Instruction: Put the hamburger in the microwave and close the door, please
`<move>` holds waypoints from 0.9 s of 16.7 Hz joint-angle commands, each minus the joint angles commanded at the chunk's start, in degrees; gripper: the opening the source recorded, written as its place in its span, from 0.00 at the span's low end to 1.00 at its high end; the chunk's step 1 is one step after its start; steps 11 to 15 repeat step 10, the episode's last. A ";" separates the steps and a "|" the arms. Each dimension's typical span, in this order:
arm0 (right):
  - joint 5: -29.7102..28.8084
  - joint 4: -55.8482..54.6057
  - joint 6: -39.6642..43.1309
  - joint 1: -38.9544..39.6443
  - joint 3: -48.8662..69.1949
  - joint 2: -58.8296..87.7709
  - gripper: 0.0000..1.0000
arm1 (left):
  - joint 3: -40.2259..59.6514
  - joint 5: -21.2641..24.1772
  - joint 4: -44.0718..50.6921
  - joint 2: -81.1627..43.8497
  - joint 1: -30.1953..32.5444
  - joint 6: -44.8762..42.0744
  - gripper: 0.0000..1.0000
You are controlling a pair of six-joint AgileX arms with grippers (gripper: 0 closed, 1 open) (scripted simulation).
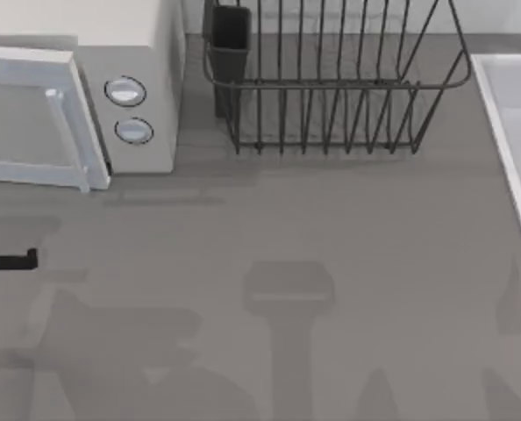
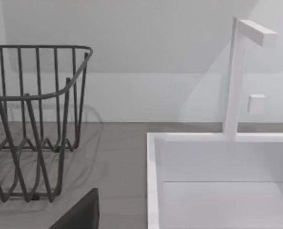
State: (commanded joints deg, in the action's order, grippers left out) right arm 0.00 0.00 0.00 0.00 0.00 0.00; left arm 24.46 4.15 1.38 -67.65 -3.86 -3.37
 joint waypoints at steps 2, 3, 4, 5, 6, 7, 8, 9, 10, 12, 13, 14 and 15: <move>0.00 0.00 0.00 0.00 0.00 0.00 1.00 | 3.48 -0.18 -2.27 -6.83 0.53 0.18 0.00; 0.00 0.00 0.00 0.00 0.00 0.00 1.00 | 5.25 -0.33 -3.48 -10.48 0.77 0.34 0.00; 0.00 0.00 0.00 0.00 0.00 0.00 1.00 | 6.98 -0.50 -4.71 -13.79 1.00 0.51 0.00; 0.00 0.00 0.00 0.00 0.00 0.00 1.00 | 8.61 -0.67 -5.90 -16.58 1.22 0.67 0.00; 0.00 0.00 0.00 0.00 0.00 0.00 1.00 | 10.06 -0.83 -6.99 -18.84 1.42 0.81 0.00; 0.00 0.00 0.00 0.00 0.00 0.00 1.00 | 11.28 -0.96 -7.89 -20.56 1.58 0.91 0.00; 0.00 0.00 0.00 0.00 0.00 0.00 1.00 | 12.16 -1.04 -8.53 -21.67 1.69 0.97 0.00; 0.00 0.00 0.00 0.00 0.00 0.00 1.00 | 12.60 -1.08 -8.84 -22.16 1.74 0.99 0.00; 0.00 0.00 0.00 0.00 0.00 0.00 1.00 | 12.62 -1.08 -8.86 -22.19 1.74 0.99 0.00; 0.00 0.00 0.00 0.00 0.00 0.00 1.00 | 12.62 -1.08 -8.86 -22.19 1.74 0.99 0.00; 0.00 0.00 0.00 0.00 0.00 0.00 1.00 | 12.62 -1.08 -8.86 -22.19 1.74 0.99 0.00; 0.00 0.00 0.00 0.00 0.00 0.00 1.00 | 12.62 -1.08 -8.86 -22.19 1.74 0.99 0.00; 0.00 0.00 0.00 0.00 0.00 0.00 1.00 | 12.62 -1.08 -8.86 -22.19 1.74 0.99 0.00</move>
